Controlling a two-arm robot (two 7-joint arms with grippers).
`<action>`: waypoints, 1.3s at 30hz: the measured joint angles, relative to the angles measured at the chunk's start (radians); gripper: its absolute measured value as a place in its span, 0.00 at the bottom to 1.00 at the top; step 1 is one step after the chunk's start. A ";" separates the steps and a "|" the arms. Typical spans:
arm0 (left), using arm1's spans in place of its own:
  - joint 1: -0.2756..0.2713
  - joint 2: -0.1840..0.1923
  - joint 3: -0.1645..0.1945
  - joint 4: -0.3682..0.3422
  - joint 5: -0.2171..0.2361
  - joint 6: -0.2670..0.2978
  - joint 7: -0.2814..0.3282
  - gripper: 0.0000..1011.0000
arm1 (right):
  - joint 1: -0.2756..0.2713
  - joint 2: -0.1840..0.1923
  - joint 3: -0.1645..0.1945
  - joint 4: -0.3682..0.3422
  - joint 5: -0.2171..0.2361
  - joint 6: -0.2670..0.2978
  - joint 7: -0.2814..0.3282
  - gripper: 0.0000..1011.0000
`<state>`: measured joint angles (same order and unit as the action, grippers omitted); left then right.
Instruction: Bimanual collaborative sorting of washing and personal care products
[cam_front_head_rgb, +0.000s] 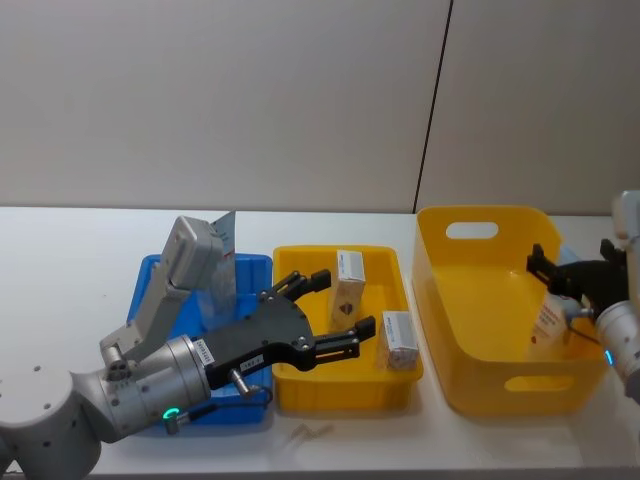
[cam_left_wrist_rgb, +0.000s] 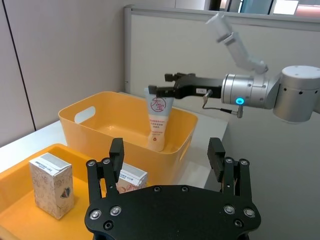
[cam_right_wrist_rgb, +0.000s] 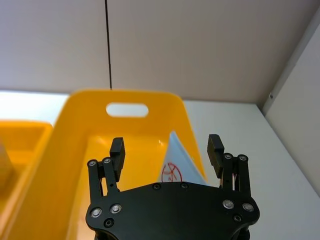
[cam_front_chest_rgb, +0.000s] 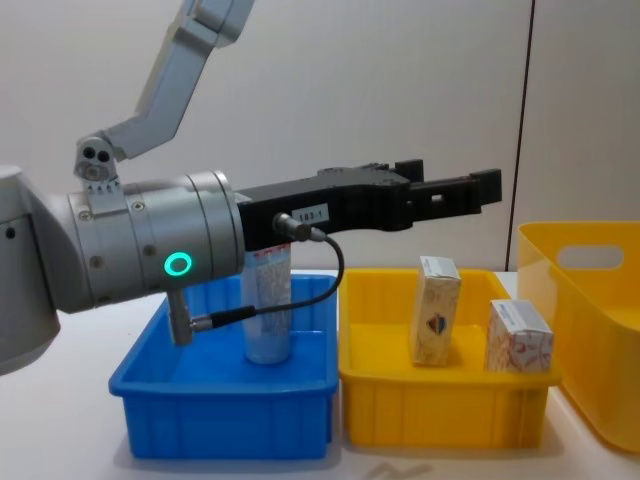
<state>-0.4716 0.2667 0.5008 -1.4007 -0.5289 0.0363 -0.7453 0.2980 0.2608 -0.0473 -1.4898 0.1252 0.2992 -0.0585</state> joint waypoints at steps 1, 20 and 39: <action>0.000 0.000 0.000 0.000 0.000 0.000 0.000 0.99 | -0.003 -0.002 0.004 -0.008 0.004 -0.005 0.002 0.99; 0.011 0.005 -0.002 -0.010 0.013 0.000 0.033 0.99 | -0.052 -0.012 0.026 -0.096 0.057 -0.070 0.031 0.99; 0.091 0.045 -0.018 -0.088 0.127 -0.008 0.284 0.99 | -0.230 0.049 -0.114 -0.220 0.128 -0.203 0.095 0.99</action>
<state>-0.3808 0.3114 0.4831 -1.4884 -0.4022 0.0280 -0.4615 0.0683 0.3094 -0.1608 -1.7095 0.2536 0.0964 0.0369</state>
